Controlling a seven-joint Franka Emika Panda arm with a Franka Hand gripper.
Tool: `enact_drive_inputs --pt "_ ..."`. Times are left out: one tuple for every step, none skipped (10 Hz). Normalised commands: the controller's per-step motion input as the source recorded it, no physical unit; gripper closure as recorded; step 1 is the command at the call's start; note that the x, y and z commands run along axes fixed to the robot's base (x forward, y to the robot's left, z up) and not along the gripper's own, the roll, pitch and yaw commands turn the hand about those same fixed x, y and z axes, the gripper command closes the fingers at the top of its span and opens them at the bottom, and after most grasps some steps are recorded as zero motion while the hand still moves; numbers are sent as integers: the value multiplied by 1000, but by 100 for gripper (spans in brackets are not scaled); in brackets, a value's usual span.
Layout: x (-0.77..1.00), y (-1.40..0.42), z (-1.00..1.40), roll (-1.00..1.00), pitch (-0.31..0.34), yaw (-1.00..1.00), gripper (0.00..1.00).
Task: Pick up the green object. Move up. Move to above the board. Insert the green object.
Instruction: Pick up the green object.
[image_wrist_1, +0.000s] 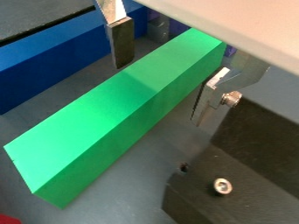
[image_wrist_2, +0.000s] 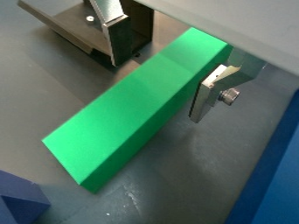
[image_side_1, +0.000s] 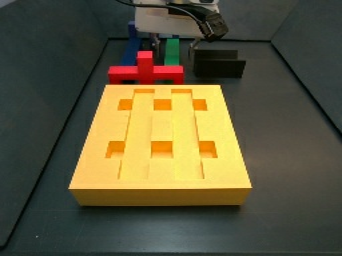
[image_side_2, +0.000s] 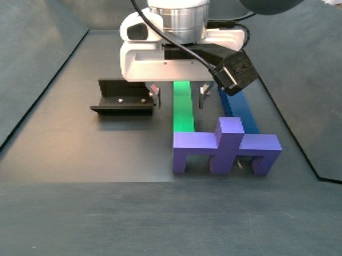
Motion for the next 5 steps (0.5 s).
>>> enact_drive_inputs --pt "-343 0 -149 -121 0 -129 0" --pt "-191 0 -97 -97 0 -31 0" --pt "0 0 0 0 0 0 0" --pt "0 0 0 0 0 0 100" --pt "0 0 0 0 0 0 100"
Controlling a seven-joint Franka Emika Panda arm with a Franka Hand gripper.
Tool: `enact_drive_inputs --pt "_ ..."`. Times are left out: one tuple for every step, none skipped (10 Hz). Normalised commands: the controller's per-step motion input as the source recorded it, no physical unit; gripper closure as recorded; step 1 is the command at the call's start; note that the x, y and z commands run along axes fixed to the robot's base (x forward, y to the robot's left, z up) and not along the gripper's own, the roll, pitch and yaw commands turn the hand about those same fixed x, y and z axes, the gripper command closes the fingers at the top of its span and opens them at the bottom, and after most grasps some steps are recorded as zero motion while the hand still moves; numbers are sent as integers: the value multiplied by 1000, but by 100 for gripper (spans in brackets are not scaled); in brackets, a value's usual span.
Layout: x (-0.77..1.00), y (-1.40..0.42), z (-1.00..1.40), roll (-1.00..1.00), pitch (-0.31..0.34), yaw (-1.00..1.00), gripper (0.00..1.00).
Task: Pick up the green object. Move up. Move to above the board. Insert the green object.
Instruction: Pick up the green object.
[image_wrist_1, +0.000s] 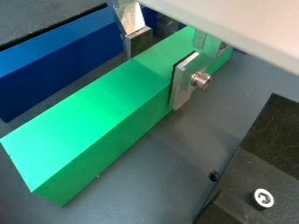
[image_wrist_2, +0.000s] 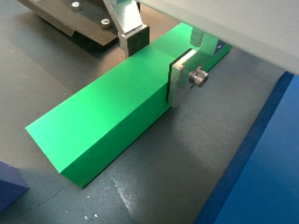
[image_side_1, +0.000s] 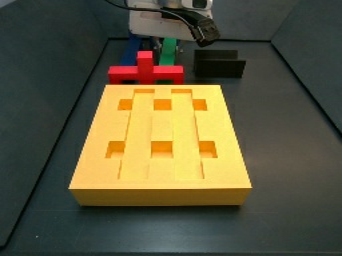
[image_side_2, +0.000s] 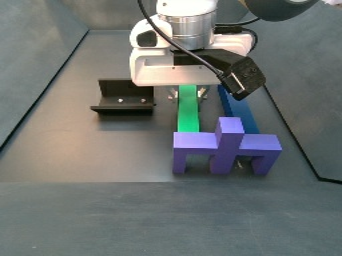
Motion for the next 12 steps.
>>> enact_drive_inputs --pt "0 0 0 0 0 0 100" --pt "0 0 0 0 0 0 100" --pt "0 0 0 0 0 0 100" --pt "0 0 0 0 0 0 100" --pt "0 0 0 0 0 0 100" --pt "0 0 0 0 0 0 100" --pt "0 0 0 0 0 0 100" --pt "0 0 0 0 0 0 100" --pt "0 0 0 0 0 0 100" --pt "0 0 0 0 0 0 100" --pt "0 0 0 0 0 0 100" --pt "0 0 0 0 0 0 100"
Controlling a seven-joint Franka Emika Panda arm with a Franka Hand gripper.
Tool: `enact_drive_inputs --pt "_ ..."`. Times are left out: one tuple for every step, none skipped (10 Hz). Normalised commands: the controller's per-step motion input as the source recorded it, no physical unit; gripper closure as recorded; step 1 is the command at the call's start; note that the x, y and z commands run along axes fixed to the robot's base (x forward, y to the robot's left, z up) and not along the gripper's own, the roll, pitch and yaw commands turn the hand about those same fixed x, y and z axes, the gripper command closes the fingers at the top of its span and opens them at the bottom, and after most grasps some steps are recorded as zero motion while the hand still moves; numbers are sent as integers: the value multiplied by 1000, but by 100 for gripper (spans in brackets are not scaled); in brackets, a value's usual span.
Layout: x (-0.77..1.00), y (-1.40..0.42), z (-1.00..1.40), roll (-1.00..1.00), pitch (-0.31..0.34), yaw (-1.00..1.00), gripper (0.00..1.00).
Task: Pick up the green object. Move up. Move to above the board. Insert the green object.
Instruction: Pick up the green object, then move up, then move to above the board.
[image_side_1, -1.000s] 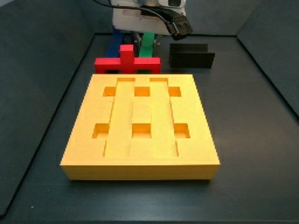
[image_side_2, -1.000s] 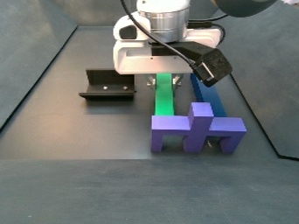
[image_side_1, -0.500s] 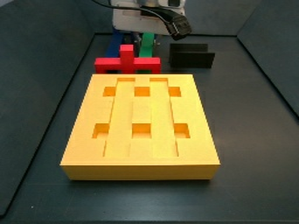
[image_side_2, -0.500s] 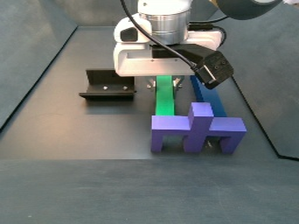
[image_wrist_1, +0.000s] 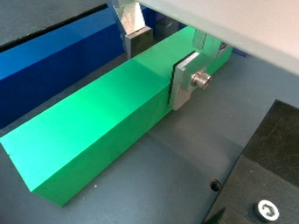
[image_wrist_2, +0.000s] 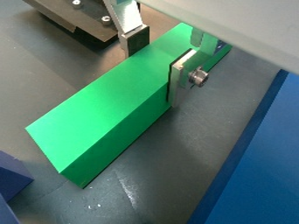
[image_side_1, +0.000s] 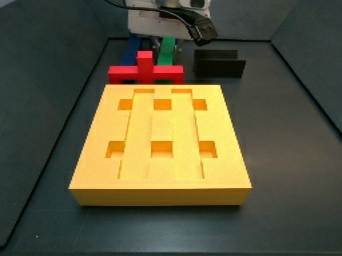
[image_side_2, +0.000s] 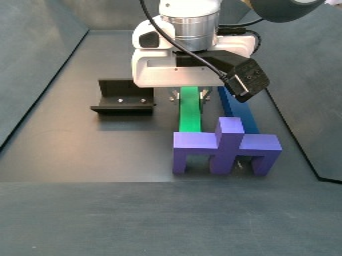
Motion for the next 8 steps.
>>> enact_drive_inputs --pt "0 0 0 0 0 0 100" --pt "0 0 0 0 0 0 100" --pt "0 0 833 0 0 0 100" --pt "2 -25 832 -3 1 -9 100" --pt "-57 -28 530 -2 54 -9 100" --pt "-18 -10 225 10 41 -9 100" --pt "0 0 1400 0 0 0 100" --pt "-17 -2 1400 -5 25 3 100"
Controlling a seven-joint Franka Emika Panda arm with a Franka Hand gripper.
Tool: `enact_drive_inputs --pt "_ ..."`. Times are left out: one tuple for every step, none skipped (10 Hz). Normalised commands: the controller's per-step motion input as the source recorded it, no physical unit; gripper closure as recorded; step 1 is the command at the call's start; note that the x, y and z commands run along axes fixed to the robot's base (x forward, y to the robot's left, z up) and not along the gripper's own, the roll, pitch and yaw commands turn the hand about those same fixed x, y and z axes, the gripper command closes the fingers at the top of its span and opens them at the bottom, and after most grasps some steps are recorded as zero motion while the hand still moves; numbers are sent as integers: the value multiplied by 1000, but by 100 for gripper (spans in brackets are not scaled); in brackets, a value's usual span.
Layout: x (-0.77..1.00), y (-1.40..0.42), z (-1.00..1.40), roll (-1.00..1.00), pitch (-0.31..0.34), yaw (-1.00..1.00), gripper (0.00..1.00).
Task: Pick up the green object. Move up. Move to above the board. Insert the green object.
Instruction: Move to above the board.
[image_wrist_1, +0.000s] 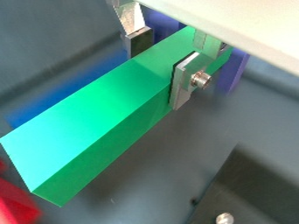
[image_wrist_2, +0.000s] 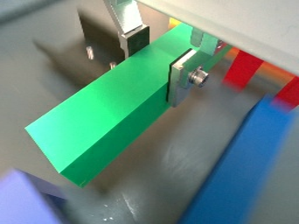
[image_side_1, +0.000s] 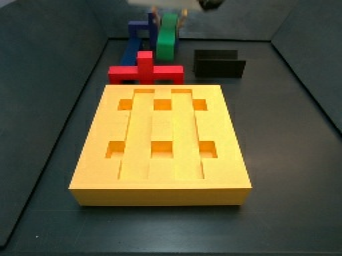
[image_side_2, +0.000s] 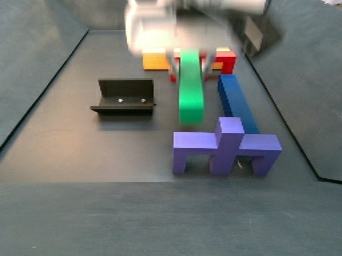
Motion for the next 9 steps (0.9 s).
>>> enact_drive_inputs --pt "-33 -3 1400 1 21 -2 100" --pt "-15 4 1400 17 -2 -3 100" --pt "8 4 1400 13 21 1 100" --pt "20 7 1400 13 52 -1 100" --pt "26 5 1400 11 67 0 100" --pt "27 3 563 8 72 0 100" --pt "34 3 311 6 71 0 100" --pt "13 -1400 192 13 49 151 100" --pt "5 -1400 189 46 50 134 100"
